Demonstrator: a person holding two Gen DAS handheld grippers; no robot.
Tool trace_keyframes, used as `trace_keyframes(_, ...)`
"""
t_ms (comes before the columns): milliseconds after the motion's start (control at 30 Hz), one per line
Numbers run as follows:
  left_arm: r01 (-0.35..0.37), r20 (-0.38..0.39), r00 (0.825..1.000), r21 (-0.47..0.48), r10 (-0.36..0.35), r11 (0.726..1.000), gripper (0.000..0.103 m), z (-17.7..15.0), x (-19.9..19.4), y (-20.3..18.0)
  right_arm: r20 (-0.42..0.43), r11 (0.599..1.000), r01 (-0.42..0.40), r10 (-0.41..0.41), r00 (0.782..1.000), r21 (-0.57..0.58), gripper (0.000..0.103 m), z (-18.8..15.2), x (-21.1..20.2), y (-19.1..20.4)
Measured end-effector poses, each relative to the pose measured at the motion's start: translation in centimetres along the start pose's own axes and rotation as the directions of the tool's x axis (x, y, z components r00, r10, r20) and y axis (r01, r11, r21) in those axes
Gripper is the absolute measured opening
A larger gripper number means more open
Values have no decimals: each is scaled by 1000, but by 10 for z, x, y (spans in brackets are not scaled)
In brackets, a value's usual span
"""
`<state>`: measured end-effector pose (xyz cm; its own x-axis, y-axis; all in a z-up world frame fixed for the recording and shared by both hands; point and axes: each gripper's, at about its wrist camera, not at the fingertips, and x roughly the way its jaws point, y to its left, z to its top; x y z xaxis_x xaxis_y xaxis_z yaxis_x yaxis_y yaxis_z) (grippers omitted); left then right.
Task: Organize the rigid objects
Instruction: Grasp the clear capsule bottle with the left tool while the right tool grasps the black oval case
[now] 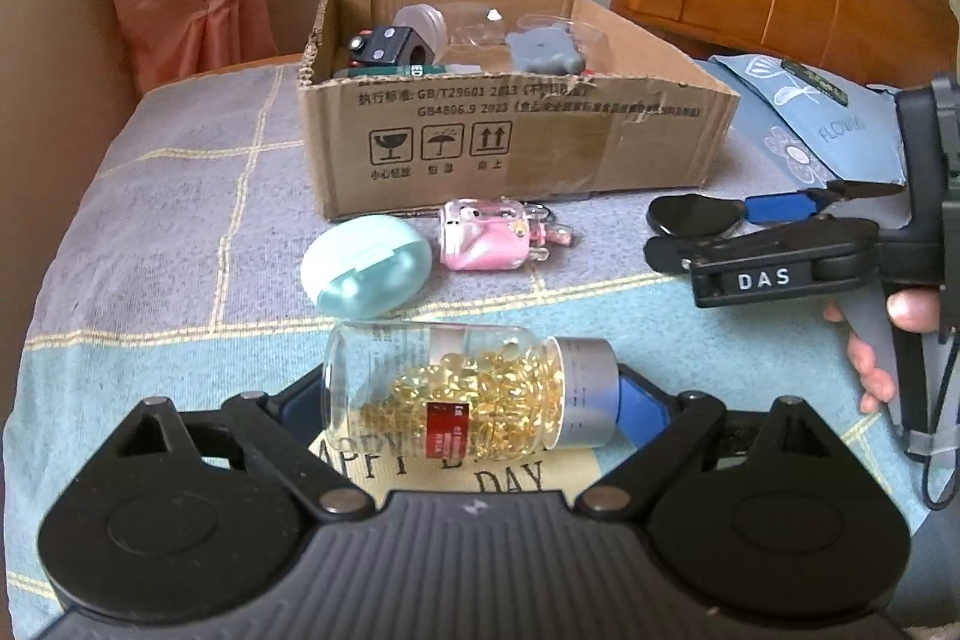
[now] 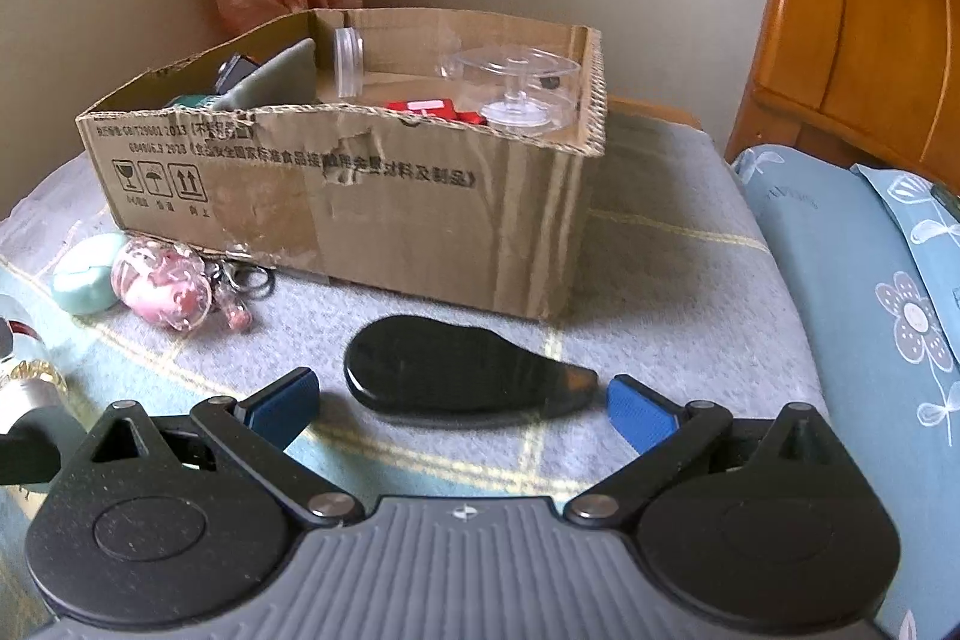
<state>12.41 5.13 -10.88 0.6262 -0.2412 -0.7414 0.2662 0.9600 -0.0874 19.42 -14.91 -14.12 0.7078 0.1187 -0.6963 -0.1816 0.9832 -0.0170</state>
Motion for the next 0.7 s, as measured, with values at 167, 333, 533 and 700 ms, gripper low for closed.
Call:
trace_keyframes(167, -10, 7, 1000, -2, 10, 1000, 93, 1, 0, -1, -7, 1000, -8, 8, 1000, -2, 103, 7, 6, 4)
trace_keyframes(333, -11, 5, 1000, -5, 11, 1000, 93, 1, 1, -1, -1, 993, -87, 87, 996, -78, 103, 8, 6, 16)
trace_keyframes(533, -9, 4, 1000, -5, 9, 1000, 93, 1, 1, 0, -1, 992, -91, 91, 996, -82, 103, 9, 6, 10)
trace_keyframes(700, -12, 13, 1000, 4, 12, 1000, 93, 2, 1, 0, -14, 998, -48, 47, 999, -40, 103, 12, 7, 12)
